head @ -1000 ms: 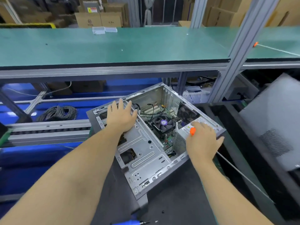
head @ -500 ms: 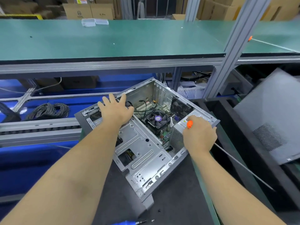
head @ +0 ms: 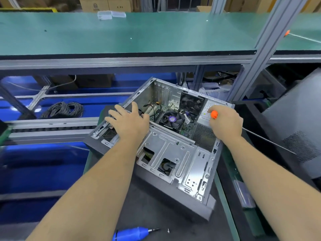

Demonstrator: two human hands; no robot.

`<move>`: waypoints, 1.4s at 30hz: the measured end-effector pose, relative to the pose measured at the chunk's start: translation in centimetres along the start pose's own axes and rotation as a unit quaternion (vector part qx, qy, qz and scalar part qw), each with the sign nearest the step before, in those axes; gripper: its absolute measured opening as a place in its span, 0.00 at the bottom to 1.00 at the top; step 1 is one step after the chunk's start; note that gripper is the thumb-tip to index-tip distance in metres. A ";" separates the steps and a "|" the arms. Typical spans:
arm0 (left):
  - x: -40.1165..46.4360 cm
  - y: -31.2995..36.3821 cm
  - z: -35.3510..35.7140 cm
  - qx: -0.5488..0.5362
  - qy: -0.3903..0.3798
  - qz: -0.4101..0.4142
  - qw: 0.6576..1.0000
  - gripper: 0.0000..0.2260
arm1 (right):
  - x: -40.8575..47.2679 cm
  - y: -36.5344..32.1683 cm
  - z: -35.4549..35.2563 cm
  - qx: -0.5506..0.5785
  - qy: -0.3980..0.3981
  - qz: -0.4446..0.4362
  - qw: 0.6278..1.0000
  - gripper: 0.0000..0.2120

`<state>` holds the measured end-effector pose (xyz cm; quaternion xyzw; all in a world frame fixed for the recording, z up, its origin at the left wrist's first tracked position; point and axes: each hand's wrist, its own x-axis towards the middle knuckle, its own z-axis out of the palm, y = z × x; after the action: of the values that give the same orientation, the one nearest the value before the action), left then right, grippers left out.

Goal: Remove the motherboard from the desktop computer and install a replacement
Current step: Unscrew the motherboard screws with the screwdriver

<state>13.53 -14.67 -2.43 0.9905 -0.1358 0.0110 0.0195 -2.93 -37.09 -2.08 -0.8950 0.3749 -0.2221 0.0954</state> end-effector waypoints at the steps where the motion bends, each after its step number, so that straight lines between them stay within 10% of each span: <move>1: -0.3 0.1 0.0 0.003 0.002 -0.007 1.000 0.26 | 0.3 0.1 0.0 0.004 -0.004 -0.006 1.000 0.14; 11: -1.0 0.2 0.5 0.003 -0.010 -0.001 1.000 0.29 | 2.0 0.7 -0.4 -0.024 -0.025 -0.063 0.997 0.09; 20: 1.1 -2.7 0.4 -0.039 0.017 0.054 0.998 0.25 | -3.7 -0.5 -0.4 -0.056 0.000 0.099 0.994 0.05; 32: -4.7 -1.9 1.3 -0.031 0.055 -0.053 0.997 0.18 | 1.5 0.1 1.1 -0.068 -0.021 -0.035 0.997 0.03; 42: -4.3 -0.3 0.7 -0.067 -0.021 0.285 0.956 0.17 | 1.5 0.6 1.4 -0.099 0.005 -0.064 0.993 0.12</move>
<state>9.44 -13.28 -3.30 0.9070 -0.4134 -0.0142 0.0790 -1.69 -38.56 -3.00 -0.9212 0.3372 -0.1940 -0.0099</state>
